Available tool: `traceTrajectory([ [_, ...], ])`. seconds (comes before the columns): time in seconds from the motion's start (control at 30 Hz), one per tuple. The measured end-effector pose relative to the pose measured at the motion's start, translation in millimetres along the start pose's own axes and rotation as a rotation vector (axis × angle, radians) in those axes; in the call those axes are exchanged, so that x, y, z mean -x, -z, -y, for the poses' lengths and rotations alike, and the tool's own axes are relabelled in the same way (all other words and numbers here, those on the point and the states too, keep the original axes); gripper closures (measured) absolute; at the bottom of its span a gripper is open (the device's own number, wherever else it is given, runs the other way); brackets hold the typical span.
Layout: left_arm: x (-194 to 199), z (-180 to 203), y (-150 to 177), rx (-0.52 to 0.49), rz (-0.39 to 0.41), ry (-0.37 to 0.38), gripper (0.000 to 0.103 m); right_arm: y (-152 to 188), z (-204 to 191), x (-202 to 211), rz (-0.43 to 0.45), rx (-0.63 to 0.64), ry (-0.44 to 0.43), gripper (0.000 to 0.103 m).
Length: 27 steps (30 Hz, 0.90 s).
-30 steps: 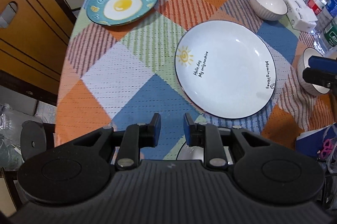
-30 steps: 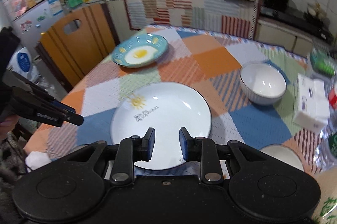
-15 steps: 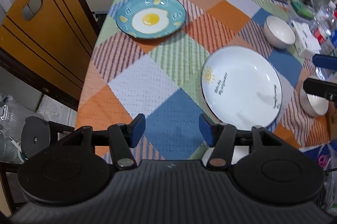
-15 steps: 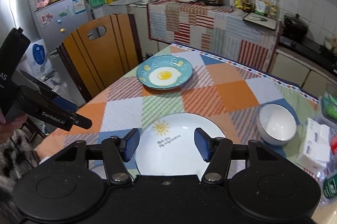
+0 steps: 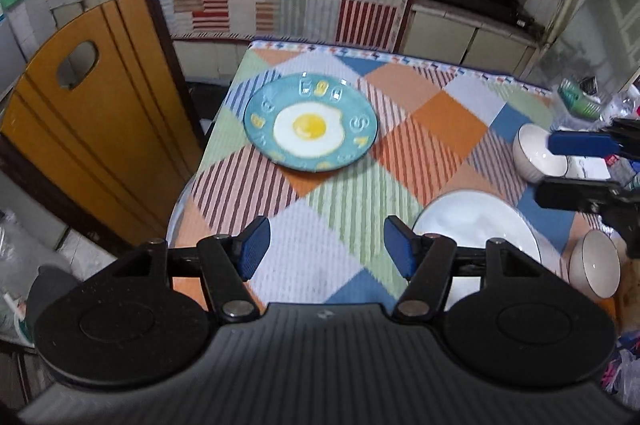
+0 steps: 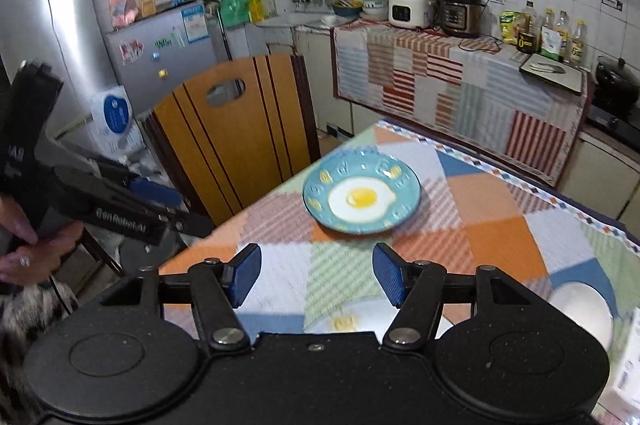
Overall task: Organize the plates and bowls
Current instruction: 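Move the left gripper to the teal egg-print plate rim and close on it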
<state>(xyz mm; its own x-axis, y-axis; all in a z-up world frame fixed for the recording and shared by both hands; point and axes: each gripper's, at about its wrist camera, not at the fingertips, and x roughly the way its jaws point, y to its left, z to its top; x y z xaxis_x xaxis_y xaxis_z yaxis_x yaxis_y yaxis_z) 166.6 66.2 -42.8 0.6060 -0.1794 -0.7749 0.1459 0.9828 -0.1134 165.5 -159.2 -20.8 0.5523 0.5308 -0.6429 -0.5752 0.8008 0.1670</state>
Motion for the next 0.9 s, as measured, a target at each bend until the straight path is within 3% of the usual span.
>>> traceTrajectory([
  [0.1, -13.4, -4.7, -7.4, -0.006, 0.025, 0.001, 0.041, -11.2, 9.3, -18.7, 0.008, -0.005, -0.003, 0.035],
  [0.23, -38.9, -18.5, -16.3, 0.019, 0.056, -0.009, 0.041, -25.2, 32.0, -57.1, -0.047, -0.041, -0.027, 0.035],
  [0.43, -87.3, -49.7, -22.5, 0.112, 0.114, -0.078, 0.041, -21.3, 63.8, -115.9, -0.107, -0.107, -0.043, 0.035],
  [0.73, -148.1, -92.0, -28.0, 0.274, 0.12, -0.089, 0.041, -4.4, 100.1, -186.7, -0.176, -0.33, -0.072, 0.035],
  [0.83, -164.7, -97.6, -28.8, 0.345, 0.085, -0.14, 0.043, 0.7, 117.3, -205.6, -0.187, -0.457, -0.092, 0.035],
  [0.9, -170.2, -99.0, -26.0, 0.397, 0.086, -0.118, 0.043, 5.6, 125.6, -210.6, -0.164, -0.537, -0.105, 0.036],
])
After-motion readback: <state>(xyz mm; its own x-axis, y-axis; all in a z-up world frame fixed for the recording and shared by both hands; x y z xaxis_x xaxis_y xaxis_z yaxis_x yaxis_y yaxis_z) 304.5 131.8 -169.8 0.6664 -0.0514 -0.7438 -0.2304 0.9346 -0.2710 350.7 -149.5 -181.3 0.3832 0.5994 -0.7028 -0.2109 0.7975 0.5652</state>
